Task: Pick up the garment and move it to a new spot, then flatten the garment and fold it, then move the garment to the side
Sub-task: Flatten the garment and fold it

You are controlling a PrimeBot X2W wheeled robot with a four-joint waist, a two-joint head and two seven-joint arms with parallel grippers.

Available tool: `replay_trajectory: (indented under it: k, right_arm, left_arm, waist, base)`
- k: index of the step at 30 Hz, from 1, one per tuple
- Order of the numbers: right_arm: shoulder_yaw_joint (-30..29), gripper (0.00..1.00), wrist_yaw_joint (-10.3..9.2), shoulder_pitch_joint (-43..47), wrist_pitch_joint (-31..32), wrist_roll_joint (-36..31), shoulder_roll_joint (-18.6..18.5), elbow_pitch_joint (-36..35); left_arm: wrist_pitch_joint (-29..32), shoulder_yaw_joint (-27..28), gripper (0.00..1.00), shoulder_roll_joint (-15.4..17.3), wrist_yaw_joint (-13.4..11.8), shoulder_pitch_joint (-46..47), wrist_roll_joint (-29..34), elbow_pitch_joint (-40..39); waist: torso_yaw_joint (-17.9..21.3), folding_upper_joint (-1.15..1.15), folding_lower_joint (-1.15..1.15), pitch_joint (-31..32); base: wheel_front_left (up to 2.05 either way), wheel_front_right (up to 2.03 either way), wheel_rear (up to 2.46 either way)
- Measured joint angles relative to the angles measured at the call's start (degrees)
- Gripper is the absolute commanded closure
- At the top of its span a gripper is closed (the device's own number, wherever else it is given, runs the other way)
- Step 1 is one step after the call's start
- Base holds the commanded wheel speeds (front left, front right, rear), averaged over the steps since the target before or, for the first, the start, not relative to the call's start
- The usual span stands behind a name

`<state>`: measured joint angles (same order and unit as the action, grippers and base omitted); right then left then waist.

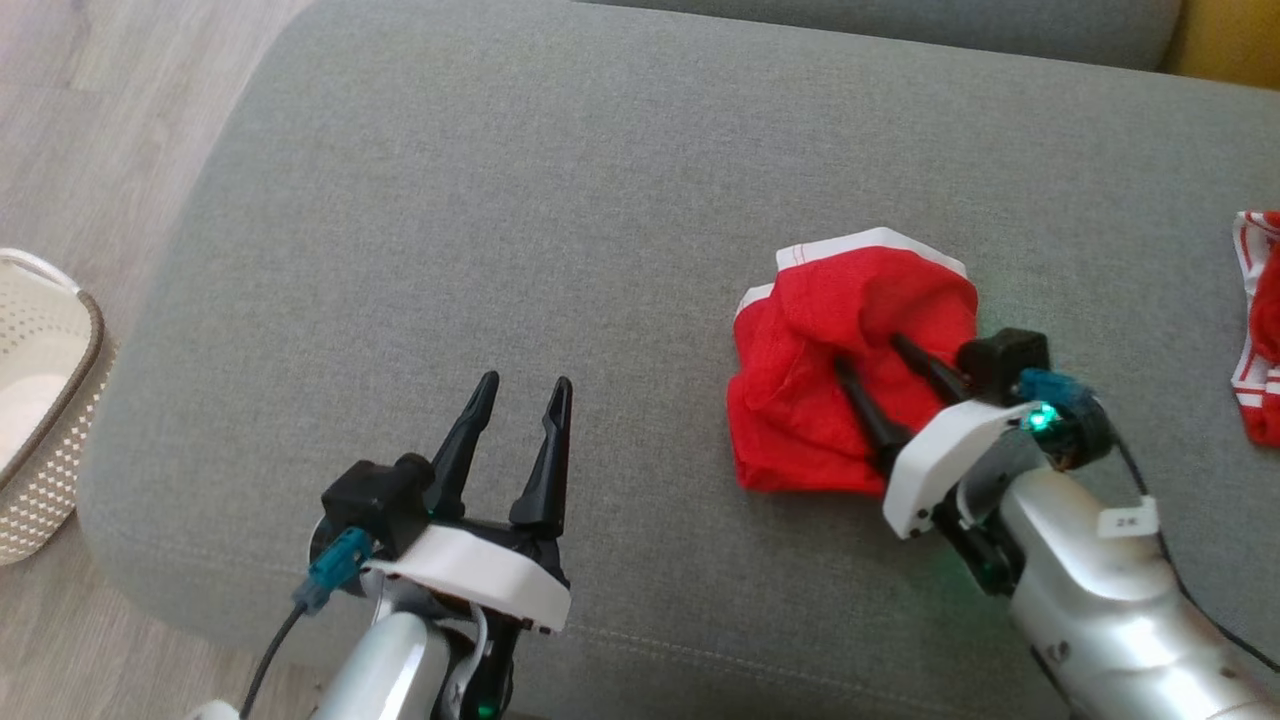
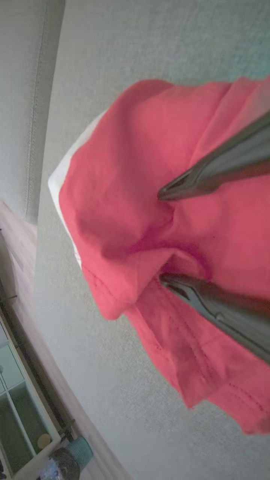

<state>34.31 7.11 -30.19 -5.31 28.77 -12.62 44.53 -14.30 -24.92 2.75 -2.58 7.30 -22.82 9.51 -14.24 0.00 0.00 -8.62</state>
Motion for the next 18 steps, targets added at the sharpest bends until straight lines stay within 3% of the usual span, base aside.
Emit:
replay_trajectory:
  k: [18]
  right_arm:
    - [11.5, 0.0, 0.0, -3.3, -5.7, -11.0, 1.4, 4.6]
  left_arm:
    - [0.0, 0.0, 0.0, 0.0, 0.0, 0.0, 0.2, 0.3]
  waist:
    - [1.1, 0.0, 0.0, 0.5]
  base:
    - [0.0, 0.0, 0.0]
